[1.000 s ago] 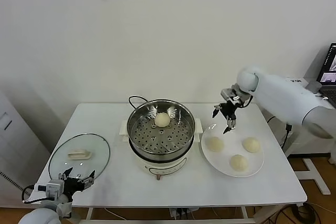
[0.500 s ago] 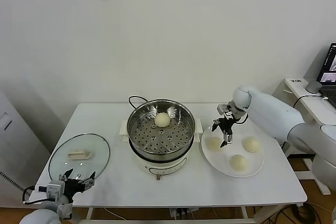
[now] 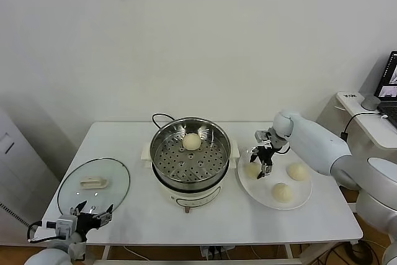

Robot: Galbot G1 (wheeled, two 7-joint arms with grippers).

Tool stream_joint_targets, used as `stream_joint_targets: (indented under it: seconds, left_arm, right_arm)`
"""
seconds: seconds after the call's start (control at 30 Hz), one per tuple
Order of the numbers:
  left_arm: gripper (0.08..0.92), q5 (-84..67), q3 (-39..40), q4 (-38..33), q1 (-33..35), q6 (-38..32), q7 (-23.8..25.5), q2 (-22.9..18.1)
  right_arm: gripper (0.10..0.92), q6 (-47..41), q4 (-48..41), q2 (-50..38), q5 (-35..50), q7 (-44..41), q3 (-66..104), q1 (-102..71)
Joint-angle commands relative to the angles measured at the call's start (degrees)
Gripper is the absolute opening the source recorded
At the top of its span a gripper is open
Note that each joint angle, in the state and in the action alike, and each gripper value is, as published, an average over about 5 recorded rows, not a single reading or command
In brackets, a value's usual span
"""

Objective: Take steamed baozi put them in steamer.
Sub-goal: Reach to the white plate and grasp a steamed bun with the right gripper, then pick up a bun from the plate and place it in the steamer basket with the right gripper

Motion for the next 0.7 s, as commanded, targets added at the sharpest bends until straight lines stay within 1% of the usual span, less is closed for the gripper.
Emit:
stream_joint_targets:
  seconds: [0.03,0.13,0.43,0.6,0.7]
  left_arm:
    - [0.823,0.1,0.0,-0.1,0.0,0.1,0.0,0.0]
    - [0.823,0.1,-0.1,-0.2,0.1,0.1,0.0,-0.2]
    - [0.823,0.3,-0.3,-0.7,0.4,0.3,-0.2,-1.0]
    - [0.823,0.8,-0.6,-1.3,0.6,0.5,-0.3,-1.5]
    - [0.823,1.0,-0.6,-1.3,0.9,0.4,-0.3,-1.7]
  right_arm:
    - [0.588,0.0,-1.1,0.4,-1.3,0.3,1.6,-1.0]
    - [0.57,0.2,-0.8,0.4,-1.3,0.1,1.5,-1.0]
    - [0.562,-0.2,2.9,-1.1,1.6,-0.9,-1.6,1.3]
    - [0.56,-1.9,9.4,-5.0,7.4,-1.5,-9.2,8.2]
    - [0.56,-3.6,15.4,-7.8,13.6,-2.0,-17.0,17.0]
